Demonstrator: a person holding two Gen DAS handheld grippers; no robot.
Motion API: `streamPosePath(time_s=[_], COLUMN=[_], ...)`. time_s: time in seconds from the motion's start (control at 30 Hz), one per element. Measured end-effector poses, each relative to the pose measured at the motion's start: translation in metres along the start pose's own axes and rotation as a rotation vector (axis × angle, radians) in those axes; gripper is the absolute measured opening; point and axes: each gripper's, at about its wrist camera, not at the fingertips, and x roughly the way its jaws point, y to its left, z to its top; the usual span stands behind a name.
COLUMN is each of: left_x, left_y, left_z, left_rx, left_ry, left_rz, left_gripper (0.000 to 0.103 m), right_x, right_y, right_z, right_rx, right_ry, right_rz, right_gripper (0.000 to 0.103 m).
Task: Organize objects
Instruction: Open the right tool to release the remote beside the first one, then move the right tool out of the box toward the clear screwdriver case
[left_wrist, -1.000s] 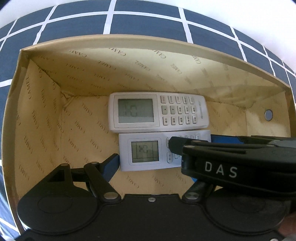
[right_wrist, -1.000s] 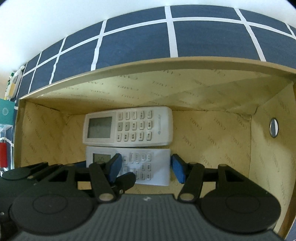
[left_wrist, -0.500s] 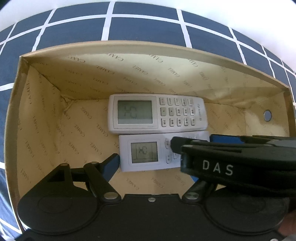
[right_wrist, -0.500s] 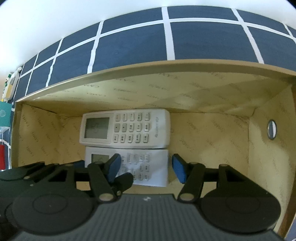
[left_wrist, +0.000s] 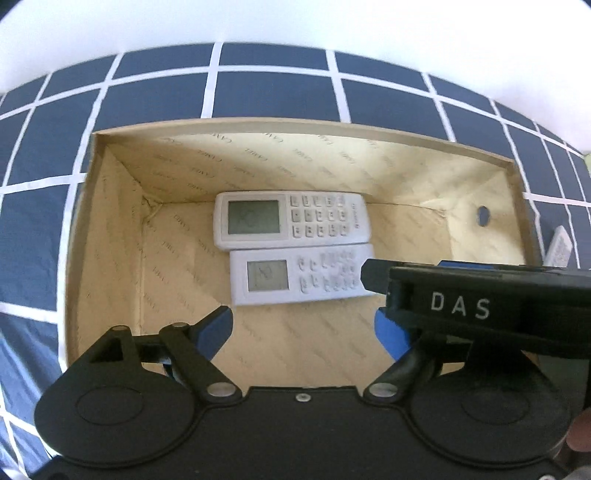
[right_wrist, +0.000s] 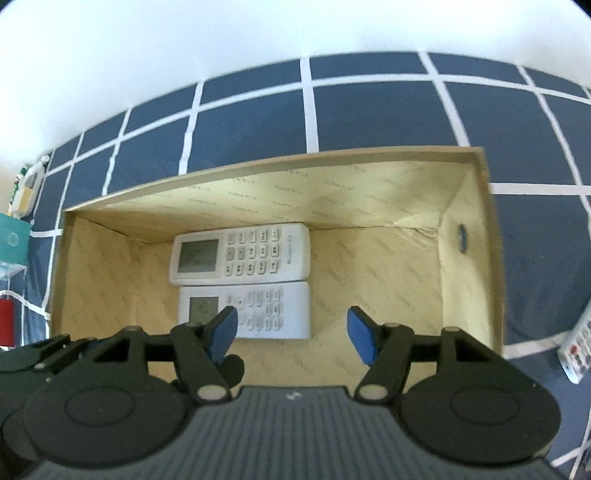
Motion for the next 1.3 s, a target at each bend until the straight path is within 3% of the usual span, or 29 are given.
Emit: streamPosePath(time_s=[0.2,0.27,0.7,0.8,1.3], left_x=[-0.030,-0.040,-0.087,-0.092,-0.081], left_y=[-0.012,-0.016,-0.052,-0.065,-0.151], left_z=[-0.021,-0.029,-0.083,-0.095,-0.156], left_rx=[0.020,0.025,0.064,0.083,0.208], left_ry=[-0.043,-0.059,-0.108,-0.111,-0.075], left_rz=[0.007,0.009,0.036,0.044,0.053], left_gripper=[0.086,0.092,0.097,0.103,0.103], right_x=[-0.035,-0.045,-0.116,-0.127,-0.163], right_y=[-0.001,-0.001,-0.033,-0.044,-0.140], right_z=[-0.019,-0.025,-0.090,-0.105,-0.180], right_rx=[0.003,0.006,0.076,0.084,0.231], right_ry=[-0.049,-0.069,-0.182,-0.190,-0.209], right_rz=[-0.015,-0.016,-0.017,-0.011,-0.076], right_gripper=[0.077,0.081,0.103,0.103,0.103])
